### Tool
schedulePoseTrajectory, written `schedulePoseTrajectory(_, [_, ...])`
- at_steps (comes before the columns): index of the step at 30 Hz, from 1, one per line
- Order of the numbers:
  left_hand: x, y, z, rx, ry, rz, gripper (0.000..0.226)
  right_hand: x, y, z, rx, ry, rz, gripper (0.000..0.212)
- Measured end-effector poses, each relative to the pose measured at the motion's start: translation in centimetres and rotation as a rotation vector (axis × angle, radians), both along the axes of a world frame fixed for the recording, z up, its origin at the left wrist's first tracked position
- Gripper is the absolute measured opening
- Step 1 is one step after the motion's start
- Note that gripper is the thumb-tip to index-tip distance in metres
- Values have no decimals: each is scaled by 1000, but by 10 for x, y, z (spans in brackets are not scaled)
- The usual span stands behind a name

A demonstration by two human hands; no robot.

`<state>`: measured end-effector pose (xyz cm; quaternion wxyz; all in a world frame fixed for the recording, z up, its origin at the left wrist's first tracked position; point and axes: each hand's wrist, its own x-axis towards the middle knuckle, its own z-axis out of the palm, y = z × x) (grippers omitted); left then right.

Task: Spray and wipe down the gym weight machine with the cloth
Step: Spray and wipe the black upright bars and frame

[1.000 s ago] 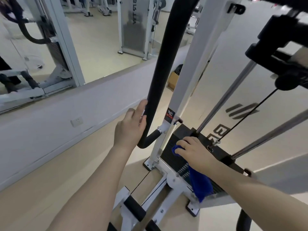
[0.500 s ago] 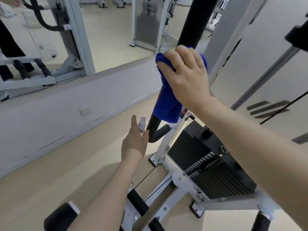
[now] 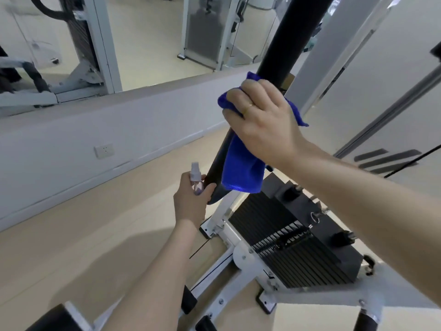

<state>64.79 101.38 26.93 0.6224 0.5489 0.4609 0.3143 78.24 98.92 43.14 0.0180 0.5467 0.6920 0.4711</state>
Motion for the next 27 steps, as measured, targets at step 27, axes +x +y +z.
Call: schedulePoseTrajectory(27, [-54, 14, 15, 20, -91, 48, 30, -27, -23, -112, -430, 42, -106, 31])
